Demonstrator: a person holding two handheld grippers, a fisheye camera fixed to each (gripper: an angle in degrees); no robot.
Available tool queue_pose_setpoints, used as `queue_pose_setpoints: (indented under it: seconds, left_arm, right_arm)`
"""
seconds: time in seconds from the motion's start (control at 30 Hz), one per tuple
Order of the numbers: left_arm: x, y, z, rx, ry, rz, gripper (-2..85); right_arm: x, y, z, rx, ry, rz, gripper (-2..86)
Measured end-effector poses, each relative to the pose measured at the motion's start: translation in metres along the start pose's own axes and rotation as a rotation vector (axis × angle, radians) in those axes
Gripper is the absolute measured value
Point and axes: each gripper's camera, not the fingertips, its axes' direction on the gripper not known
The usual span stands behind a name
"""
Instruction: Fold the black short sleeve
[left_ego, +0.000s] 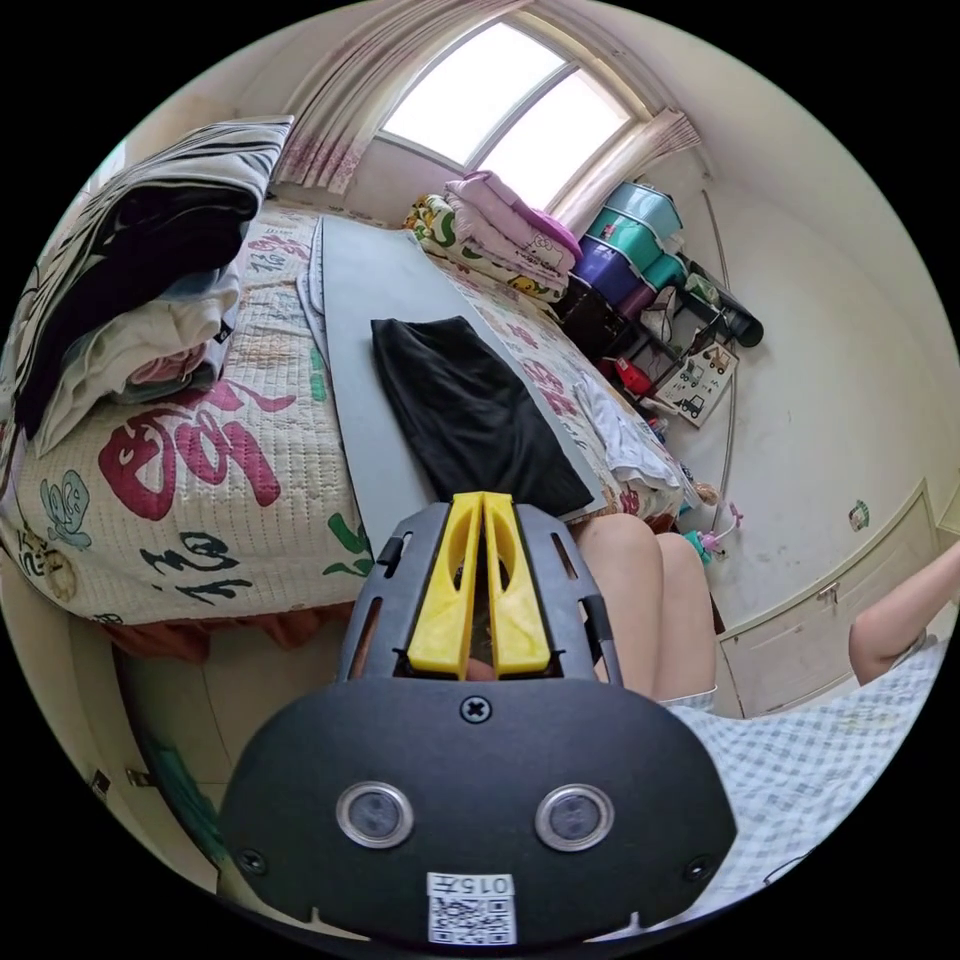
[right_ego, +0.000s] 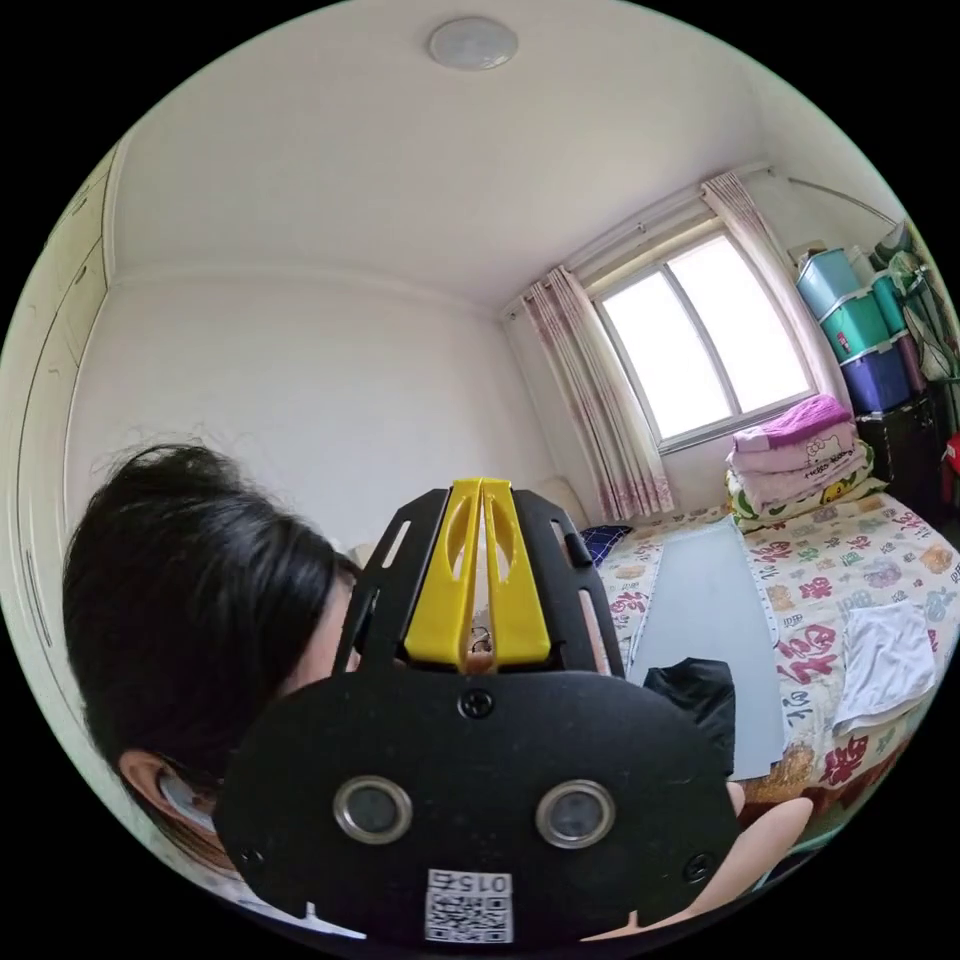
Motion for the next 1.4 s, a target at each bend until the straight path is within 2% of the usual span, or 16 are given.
queue_pose_setpoints:
  seconds: [0.1,0.27,0.33,0.5,0.73,0.83,0.9,0.93,1.0,1.07,1.17,1.23,1.33,1.4]
  left_arm:
    - [-0.006,-0.001,0.004,-0.008,-0.007,-0.013,-0.9]
    - [-0.013,-0.009,0.014,-0.023,-0.022,-0.034,-0.8]
    - [-0.013,-0.014,0.020,-0.028,-0.021,-0.039,-0.9]
    - [-0.009,-0.041,0.041,-0.033,-0.021,-0.027,-0.9]
    - [-0.005,-0.101,0.075,-0.023,-0.048,-0.025,-0.6]
    - [-0.011,-0.133,0.083,0.005,-0.095,-0.029,0.1]
    - [-0.018,-0.154,0.089,0.026,-0.130,-0.032,1.3]
    - [-0.024,-0.167,0.095,0.033,-0.145,-0.040,2.6]
    - [-0.034,-0.188,0.107,0.025,-0.164,-0.055,5.3]
    - [-0.046,-0.211,0.126,0.021,-0.182,-0.080,6.5]
    - [-0.059,-0.235,0.150,0.012,-0.195,-0.120,7.4]
    - [-0.065,-0.246,0.164,0.001,-0.192,-0.143,7.9]
    - [-0.066,-0.262,0.185,-0.019,-0.188,-0.138,8.3]
    - [-0.064,-0.269,0.197,-0.038,-0.199,-0.118,8.3]
  right_arm:
    - [0.019,-0.019,0.022,-0.062,0.027,-0.039,-0.6]
    - [0.032,-0.037,0.055,-0.202,-0.049,-0.173,-0.6]
    - [0.041,-0.047,0.047,-0.199,-0.082,-0.227,-0.6]
    - [0.092,-0.065,0.007,-0.005,0.064,-0.279,-0.6]
    - [0.221,-0.075,-0.021,0.051,-0.023,-0.243,-0.7]
    - [0.312,-0.078,-0.019,0.134,0.061,-0.153,-0.6]
    - [0.386,-0.078,-0.001,0.105,0.170,-0.047,-0.6]
    - [0.444,-0.074,0.021,0.026,0.236,0.013,-0.6]
    - [0.530,-0.053,0.063,-0.125,0.237,0.000,-0.6]
    - [0.650,-0.007,0.129,-0.373,0.093,0.027,-0.6]
    - [0.775,0.069,0.207,-0.657,-0.080,0.166,-0.1]
    - [0.830,0.111,0.244,-0.768,-0.024,0.223,1.8]
    - [0.899,0.170,0.301,-0.980,0.071,0.256,9.6]
    - [0.934,0.194,0.326,-1.052,0.138,0.276,15.0]
